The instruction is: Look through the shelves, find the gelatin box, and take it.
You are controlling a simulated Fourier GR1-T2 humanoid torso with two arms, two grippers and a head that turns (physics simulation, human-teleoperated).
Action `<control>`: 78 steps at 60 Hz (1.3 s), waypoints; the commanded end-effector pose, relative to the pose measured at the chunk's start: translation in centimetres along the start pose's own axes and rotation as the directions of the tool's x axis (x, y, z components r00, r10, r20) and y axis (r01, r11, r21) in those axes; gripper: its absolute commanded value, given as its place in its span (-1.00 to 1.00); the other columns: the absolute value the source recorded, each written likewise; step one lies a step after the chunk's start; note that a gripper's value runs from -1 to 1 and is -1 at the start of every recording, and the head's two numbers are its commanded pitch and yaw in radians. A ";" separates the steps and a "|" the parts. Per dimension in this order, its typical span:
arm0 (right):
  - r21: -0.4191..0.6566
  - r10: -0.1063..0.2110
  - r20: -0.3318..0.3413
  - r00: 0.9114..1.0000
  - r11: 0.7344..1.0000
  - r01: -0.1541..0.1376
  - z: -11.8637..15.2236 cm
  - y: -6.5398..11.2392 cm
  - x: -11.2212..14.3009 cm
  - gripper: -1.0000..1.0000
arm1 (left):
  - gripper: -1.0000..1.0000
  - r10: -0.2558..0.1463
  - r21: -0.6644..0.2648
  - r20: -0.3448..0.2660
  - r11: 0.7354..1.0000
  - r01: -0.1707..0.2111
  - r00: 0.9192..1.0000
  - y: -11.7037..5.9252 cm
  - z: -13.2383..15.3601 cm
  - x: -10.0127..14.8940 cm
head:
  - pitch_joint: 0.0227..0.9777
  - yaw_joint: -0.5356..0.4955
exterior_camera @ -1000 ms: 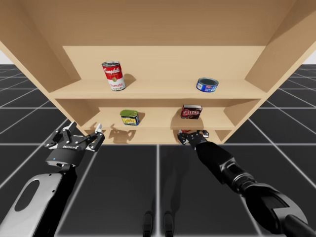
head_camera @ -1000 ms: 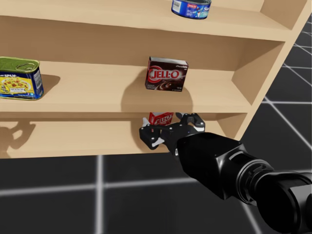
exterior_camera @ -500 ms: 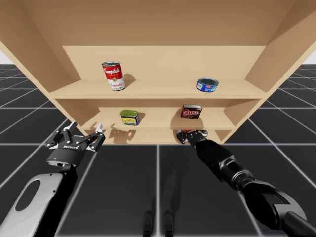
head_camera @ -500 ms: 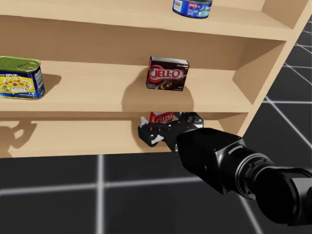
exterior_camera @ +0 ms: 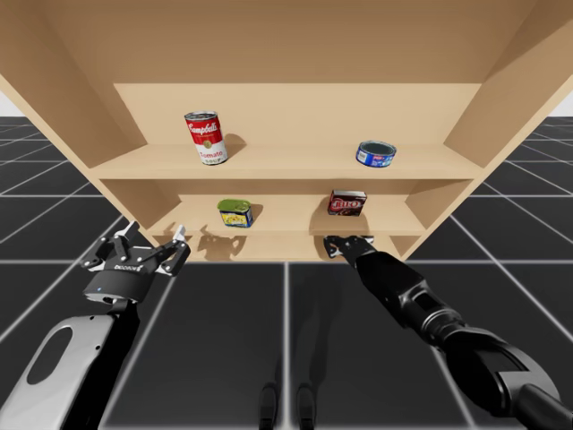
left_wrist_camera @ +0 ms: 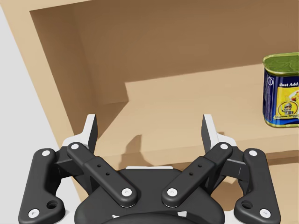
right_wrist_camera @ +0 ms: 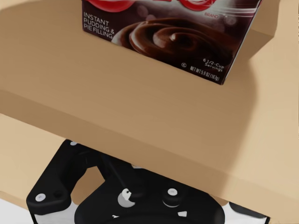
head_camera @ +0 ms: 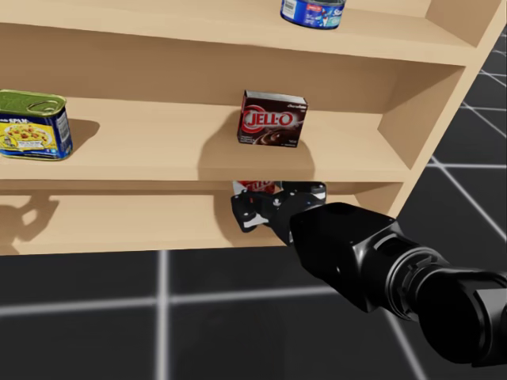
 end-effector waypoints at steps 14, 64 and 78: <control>-0.093 0.022 0.018 1.000 0.995 -0.020 -0.3 -0.6 -2.1 1.00 | -1.00 -0.005 -0.003 0.006 1.000 0.005 1.000 -0.1 -0.1 0.1 | 0.43 -0.42; -0.097 0.061 0.138 0.989 0.994 -0.048 12.8 2.0 -2.7 1.00 | -1.00 -0.013 -0.005 0.016 1.000 0.013 1.000 -0.2 0.1 0.1 | 0.42 -0.42; -0.072 0.087 0.198 0.976 0.995 -0.074 17.7 3.7 -0.9 1.00 | -1.00 -0.012 -0.006 0.017 1.000 0.012 1.000 -0.3 0.1 0.2 | 0.42 -0.42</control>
